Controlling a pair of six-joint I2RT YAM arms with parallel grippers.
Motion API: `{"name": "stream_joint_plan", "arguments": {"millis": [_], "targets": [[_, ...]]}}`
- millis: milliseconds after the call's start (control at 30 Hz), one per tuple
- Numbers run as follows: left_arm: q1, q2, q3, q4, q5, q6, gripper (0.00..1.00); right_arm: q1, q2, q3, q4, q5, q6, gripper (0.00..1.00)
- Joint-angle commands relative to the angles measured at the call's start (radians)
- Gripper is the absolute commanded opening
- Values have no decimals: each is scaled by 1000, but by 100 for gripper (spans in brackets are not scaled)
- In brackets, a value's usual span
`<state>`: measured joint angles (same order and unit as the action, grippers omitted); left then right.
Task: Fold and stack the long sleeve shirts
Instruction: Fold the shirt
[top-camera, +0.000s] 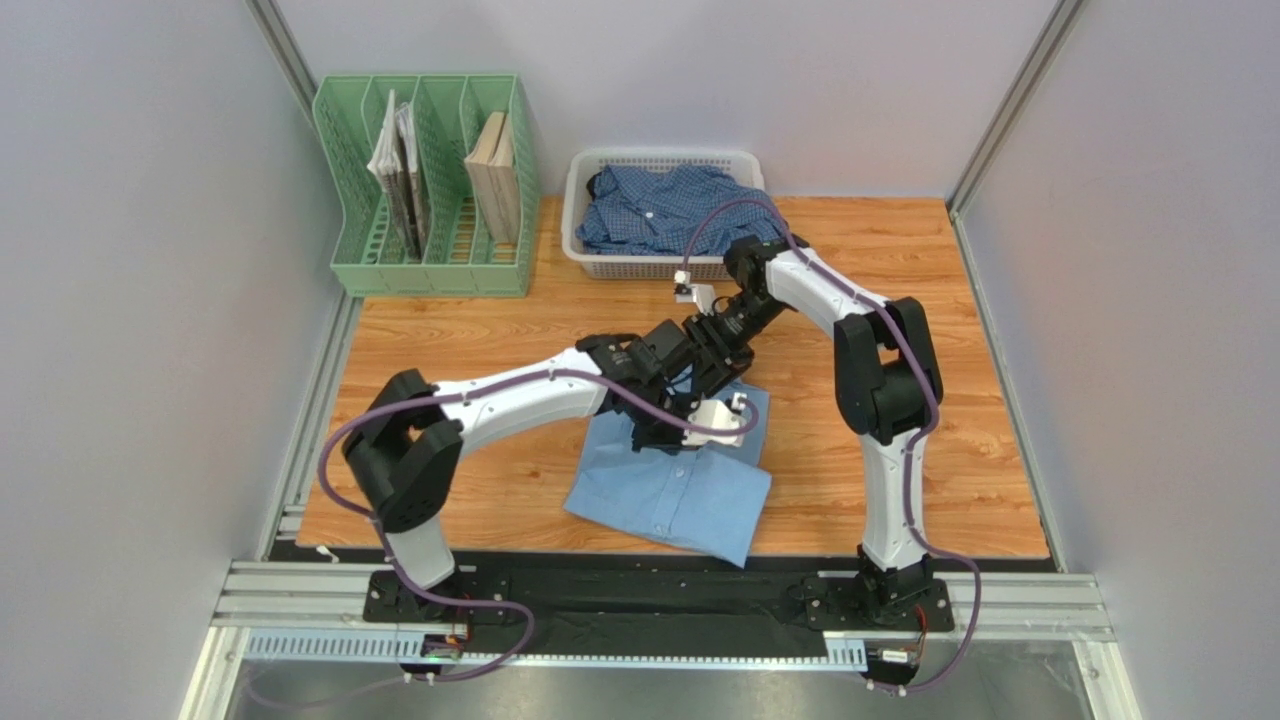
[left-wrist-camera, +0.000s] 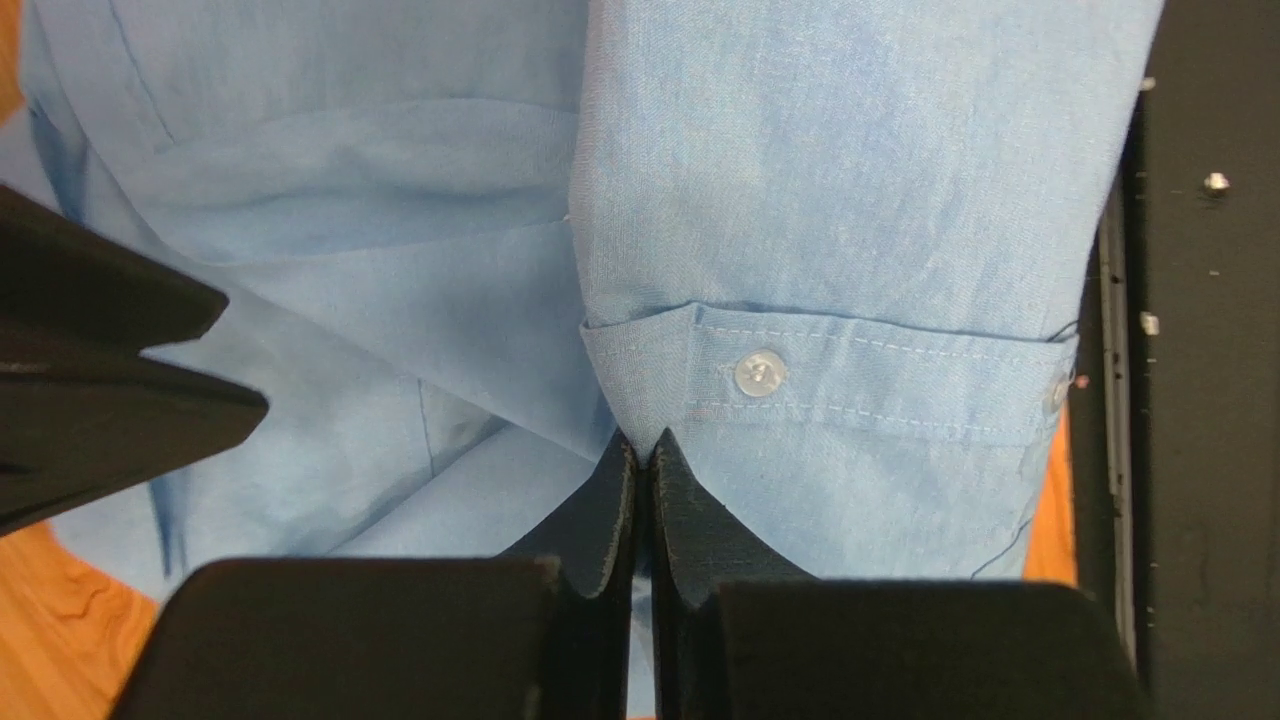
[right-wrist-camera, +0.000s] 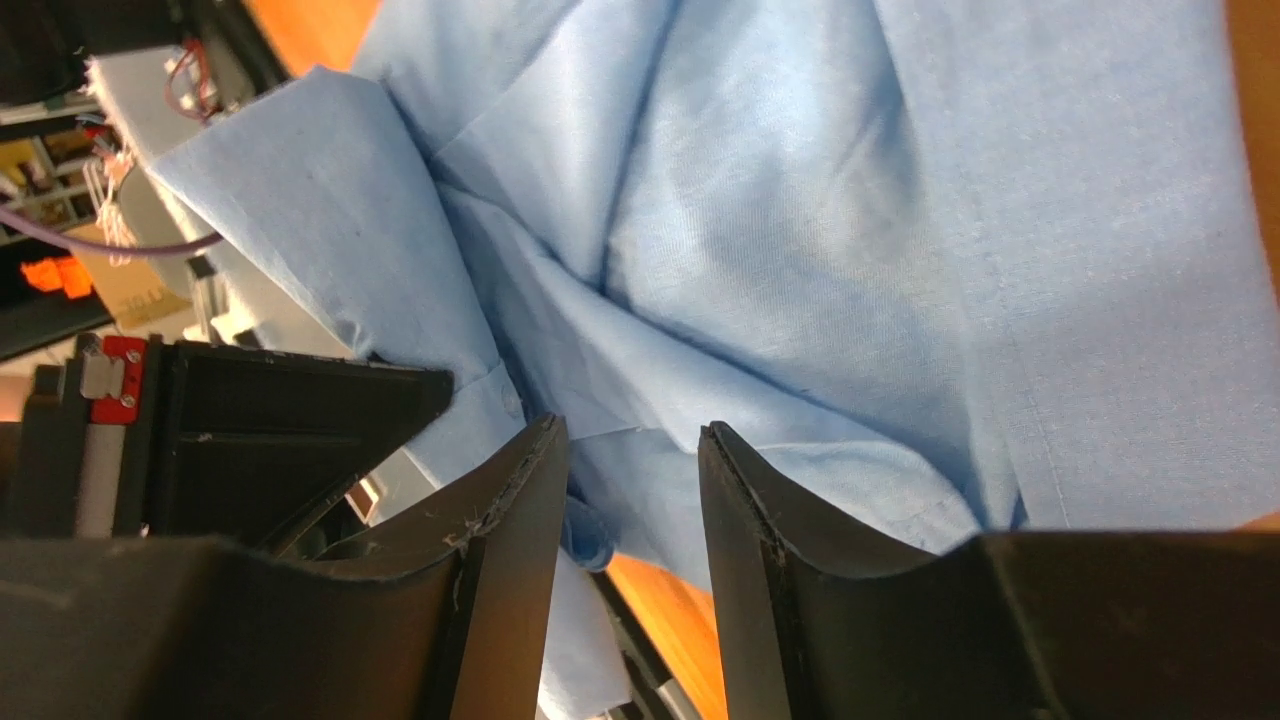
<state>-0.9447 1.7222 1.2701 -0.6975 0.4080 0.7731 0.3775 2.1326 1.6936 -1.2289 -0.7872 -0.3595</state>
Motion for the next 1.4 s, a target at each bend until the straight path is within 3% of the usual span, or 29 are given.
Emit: {"name": "stream_joint_plan", "arguments": {"millis": [0,133,167,367,667,833,933,1067,1367], "targets": [[98,102,126,-48,182,72,5,0,49,54,37,52,36,44],[118,207,187,-103,206,78,22,3,99,31,68,60,54,43],[119,221,205,-109,204,68,33,0,105,22,71,60,53,43],[124,278,221,-143,198,-57,56,37,125,-40,117,91,18,43],[107,241,118,-128,299,-305,50,92,43,-187,138,97,-38,41],[109,94,19,-45,325,-402,57,92,-52,-210,70,30,-65,41],[107,4,0,-39,333,-397,64,78,-80,-99,-18,-35,-75,42],[107,-42,-6,-51,313,-359,64,64,-73,-5,-27,-87,-12,42],[112,31,-40,-34,243,-239,65,47,44,8,141,-10,120,34]]}}
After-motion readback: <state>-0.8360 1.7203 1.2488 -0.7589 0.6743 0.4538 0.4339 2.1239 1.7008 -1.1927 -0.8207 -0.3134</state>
